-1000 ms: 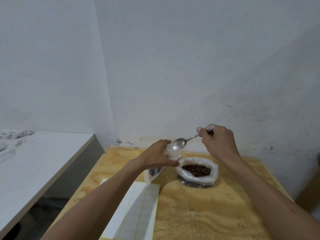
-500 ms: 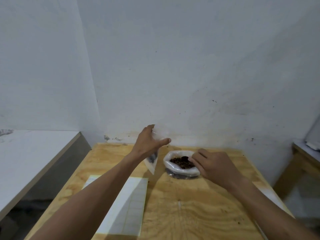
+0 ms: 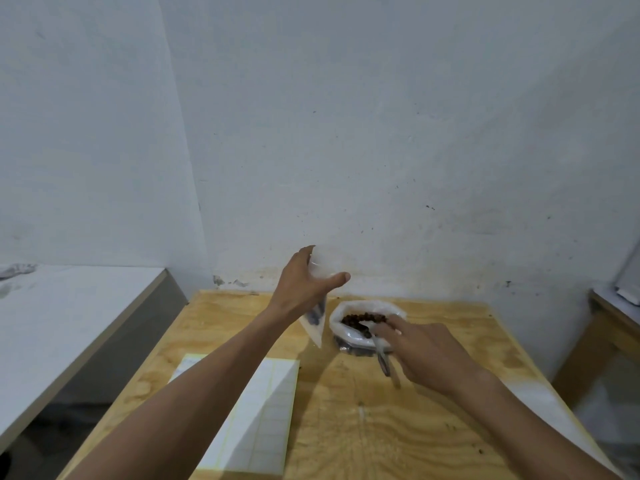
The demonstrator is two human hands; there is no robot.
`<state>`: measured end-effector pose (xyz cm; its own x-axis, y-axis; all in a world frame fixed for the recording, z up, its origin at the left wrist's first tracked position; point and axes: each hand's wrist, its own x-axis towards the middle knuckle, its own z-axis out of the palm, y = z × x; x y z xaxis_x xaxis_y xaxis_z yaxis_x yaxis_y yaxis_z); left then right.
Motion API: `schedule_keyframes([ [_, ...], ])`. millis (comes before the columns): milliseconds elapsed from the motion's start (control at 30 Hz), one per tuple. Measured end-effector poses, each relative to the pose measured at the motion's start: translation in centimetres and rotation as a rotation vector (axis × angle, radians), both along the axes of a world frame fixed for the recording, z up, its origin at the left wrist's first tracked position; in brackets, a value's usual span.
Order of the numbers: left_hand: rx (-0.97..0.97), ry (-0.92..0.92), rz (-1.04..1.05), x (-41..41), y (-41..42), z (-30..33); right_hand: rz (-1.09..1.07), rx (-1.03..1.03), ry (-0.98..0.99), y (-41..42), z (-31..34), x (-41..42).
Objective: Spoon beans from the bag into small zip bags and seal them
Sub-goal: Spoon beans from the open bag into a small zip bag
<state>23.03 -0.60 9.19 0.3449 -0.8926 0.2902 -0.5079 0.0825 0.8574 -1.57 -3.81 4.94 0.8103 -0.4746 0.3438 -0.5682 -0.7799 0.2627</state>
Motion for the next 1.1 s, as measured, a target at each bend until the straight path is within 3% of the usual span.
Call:
schedule_keyframes([
  [67,-0.022,0.076,0.007,-0.4,0.1,0.6,-0.118,0.131,-0.093,-0.1,2.1,0.4],
  [267,-0.015,0.347,0.031,-3.0,-0.7,3.2,-0.181,0.910,-0.569,1.8,6.7,4.2],
  [400,0.017,0.491,-0.008,-3.5,-0.7,4.4,-0.240,0.969,-0.663,1.6,5.7,5.8],
  [500,0.014,0.505,-0.005,-2.0,-0.3,4.3,-0.185,1.205,-0.816,0.8,4.8,5.4],
  [600,-0.023,0.532,0.028,-0.5,0.0,4.0,-0.112,1.362,-0.835,0.5,4.8,5.0],
  [700,-0.044,0.549,0.025,-0.1,0.0,3.5,-0.090,1.402,-0.934,0.1,5.3,4.9],
  [867,-0.021,0.549,-0.036,-1.0,0.1,3.0,-0.095,1.294,-1.181,-1.2,7.6,4.5],
  [1100,-0.030,0.397,-0.117,-1.6,-0.4,2.2,-0.151,1.164,-0.973,-2.8,8.2,4.0],
])
